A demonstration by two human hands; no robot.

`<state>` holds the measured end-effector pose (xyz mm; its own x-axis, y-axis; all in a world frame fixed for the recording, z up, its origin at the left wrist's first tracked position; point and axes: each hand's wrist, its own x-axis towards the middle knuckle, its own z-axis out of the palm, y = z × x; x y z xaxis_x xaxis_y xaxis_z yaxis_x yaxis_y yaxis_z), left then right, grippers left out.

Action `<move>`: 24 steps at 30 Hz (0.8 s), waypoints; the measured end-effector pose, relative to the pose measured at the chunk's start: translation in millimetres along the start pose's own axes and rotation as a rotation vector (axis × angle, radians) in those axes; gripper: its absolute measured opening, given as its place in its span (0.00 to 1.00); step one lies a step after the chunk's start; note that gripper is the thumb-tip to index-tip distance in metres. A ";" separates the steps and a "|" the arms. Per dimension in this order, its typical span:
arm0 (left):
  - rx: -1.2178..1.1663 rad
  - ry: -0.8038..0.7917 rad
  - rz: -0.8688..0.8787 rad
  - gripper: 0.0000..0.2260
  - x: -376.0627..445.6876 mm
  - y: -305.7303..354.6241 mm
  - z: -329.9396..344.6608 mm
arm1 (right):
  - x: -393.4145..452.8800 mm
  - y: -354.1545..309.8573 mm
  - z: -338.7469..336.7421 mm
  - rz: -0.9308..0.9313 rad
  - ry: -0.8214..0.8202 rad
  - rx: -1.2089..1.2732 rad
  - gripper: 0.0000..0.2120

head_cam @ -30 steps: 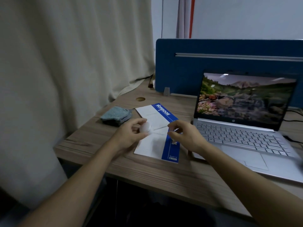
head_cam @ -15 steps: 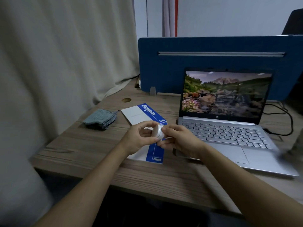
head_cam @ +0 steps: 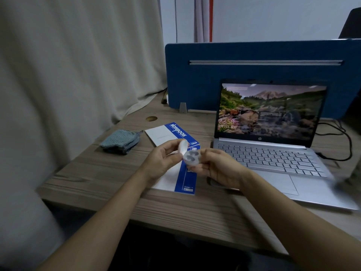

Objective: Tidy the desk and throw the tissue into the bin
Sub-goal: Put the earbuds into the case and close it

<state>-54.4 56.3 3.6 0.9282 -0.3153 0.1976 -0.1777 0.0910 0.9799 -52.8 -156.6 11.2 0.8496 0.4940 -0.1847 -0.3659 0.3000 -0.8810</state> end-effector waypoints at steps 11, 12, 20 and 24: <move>0.484 0.291 -0.026 0.06 3.0 -14.6 -20.0 | 22.8 16.3 13.7 -0.088 0.208 -0.530 0.10; 0.498 0.325 -0.034 0.06 1.6 -16.2 -23.8 | 23.8 12.5 12.8 -0.137 0.252 -0.561 0.08; 0.535 0.526 -0.105 0.02 3.7 -27.6 -44.5 | 30.6 -4.1 0.2 -0.269 0.372 -1.289 0.06; 0.526 0.511 -0.138 0.02 3.0 -32.9 -48.2 | 34.0 4.5 -1.8 -0.229 0.272 -1.393 0.12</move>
<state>-30.0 97.9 -29.5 0.9668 0.1993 0.1601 -0.0628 -0.4220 0.9044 -24.9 -140.0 0.2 0.9408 0.3291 0.0810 0.3140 -0.7563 -0.5740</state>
